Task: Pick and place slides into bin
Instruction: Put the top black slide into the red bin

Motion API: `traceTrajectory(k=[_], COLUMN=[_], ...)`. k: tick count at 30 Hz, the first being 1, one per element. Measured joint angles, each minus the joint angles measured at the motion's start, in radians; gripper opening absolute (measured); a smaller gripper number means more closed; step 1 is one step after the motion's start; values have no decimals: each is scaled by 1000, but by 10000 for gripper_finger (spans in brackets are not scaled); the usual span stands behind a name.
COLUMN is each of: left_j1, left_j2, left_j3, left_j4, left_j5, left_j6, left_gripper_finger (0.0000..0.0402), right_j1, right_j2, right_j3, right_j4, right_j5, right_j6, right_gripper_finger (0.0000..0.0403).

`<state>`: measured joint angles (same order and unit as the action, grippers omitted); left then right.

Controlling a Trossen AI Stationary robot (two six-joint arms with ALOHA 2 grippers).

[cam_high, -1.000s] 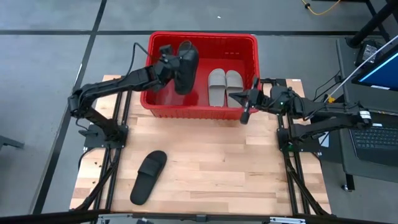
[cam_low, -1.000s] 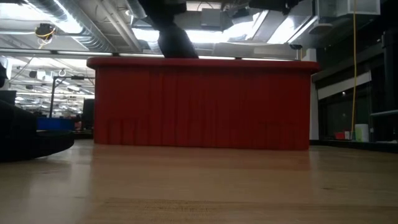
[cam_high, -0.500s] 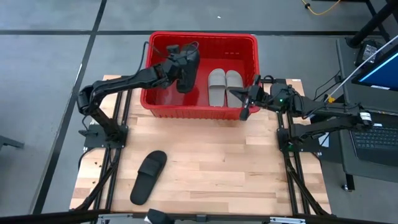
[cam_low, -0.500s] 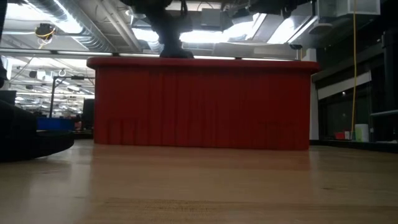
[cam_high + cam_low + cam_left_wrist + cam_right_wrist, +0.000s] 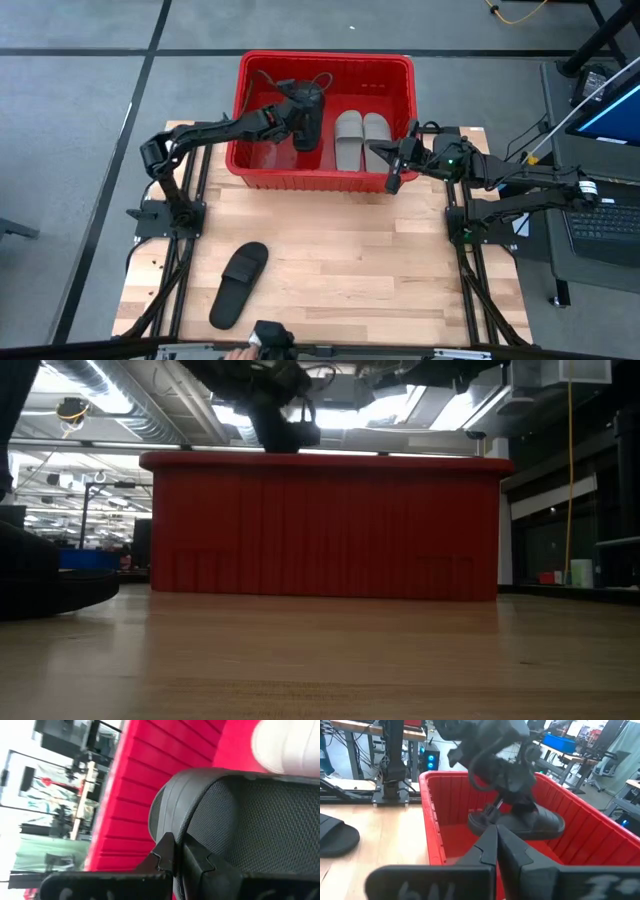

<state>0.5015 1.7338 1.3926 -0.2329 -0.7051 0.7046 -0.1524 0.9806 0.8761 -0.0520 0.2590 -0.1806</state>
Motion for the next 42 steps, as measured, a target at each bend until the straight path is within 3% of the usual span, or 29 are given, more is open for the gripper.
traceTrajectory(k=[16, 42], left_j1=[11, 3], left_j2=[151, 177], left_j3=[0, -60], left_j4=[144, 170], left_j5=[-4, 38], left_j6=[-21, -158], left_gripper_finger=[5, 5], right_j1=[0, 0], right_j2=[0, 0], right_j3=[0, 0], right_j4=[-52, -82], right_j5=[2, 2], right_j6=[-3, -4], right_gripper_finger=[21, 5])
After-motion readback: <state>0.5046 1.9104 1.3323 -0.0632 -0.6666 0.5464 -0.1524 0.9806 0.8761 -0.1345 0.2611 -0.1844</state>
